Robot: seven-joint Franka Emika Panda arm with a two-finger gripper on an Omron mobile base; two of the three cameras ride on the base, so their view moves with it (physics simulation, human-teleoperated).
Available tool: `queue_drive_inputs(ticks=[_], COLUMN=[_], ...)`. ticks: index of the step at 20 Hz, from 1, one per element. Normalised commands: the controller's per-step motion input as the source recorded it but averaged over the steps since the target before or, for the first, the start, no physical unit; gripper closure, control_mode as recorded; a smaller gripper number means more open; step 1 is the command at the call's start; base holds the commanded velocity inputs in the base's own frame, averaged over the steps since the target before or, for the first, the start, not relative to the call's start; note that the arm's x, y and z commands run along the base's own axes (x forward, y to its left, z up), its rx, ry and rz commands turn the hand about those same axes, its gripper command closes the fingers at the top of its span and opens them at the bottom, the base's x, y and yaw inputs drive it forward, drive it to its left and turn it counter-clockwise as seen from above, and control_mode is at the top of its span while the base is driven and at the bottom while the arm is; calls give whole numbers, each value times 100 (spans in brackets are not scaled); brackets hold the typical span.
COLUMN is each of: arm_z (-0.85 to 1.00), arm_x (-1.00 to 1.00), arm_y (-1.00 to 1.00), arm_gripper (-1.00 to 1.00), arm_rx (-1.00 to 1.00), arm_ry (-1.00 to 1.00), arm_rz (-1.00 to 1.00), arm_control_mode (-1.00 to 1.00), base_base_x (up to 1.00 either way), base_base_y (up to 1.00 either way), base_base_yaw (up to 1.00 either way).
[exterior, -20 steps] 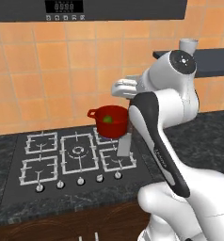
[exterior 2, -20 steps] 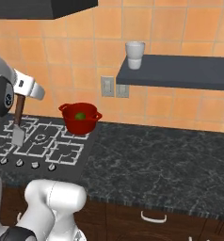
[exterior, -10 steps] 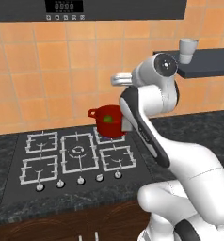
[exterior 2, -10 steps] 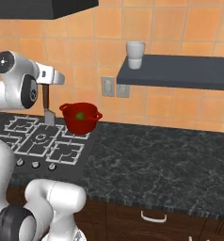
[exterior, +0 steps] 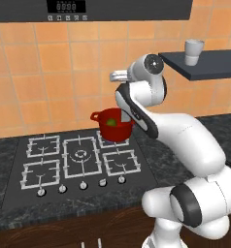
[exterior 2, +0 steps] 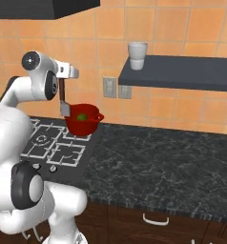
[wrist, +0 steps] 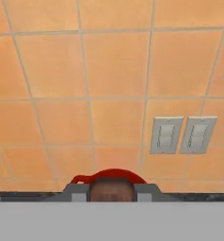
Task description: Put the lime and lemon wedge in the pot. Retrieve the spatula and lightly stir the vegetables in the pot.
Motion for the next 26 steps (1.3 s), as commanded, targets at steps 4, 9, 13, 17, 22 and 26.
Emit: queue_drive_inputs(ticks=[4, 9, 13, 17, 22, 26], arm_z=[-55, -48, -34, -41, -40, -47], arm_x=[94, 86, 78, 49, 51, 36], arm_y=[0, 0, 0, 0, 0, 0], arm_gripper=[100, 100, 100, 100, 100, 100], arm_rx=[-9, -1, 0, 0, 0, 1], arm_ry=[0, 0, 0, 2, 2, 6], arm_rz=[0, 0, 0, 0, 0, 0], arm_control_mode=[-100, -100, -100, -100, -100, -100], base_base_x=[0, 0, 0, 0, 0, 0], base_base_y=[0, 0, 0, 0, 0, 0], base_base_yaw=[0, 0, 0, 0, 0, 0])
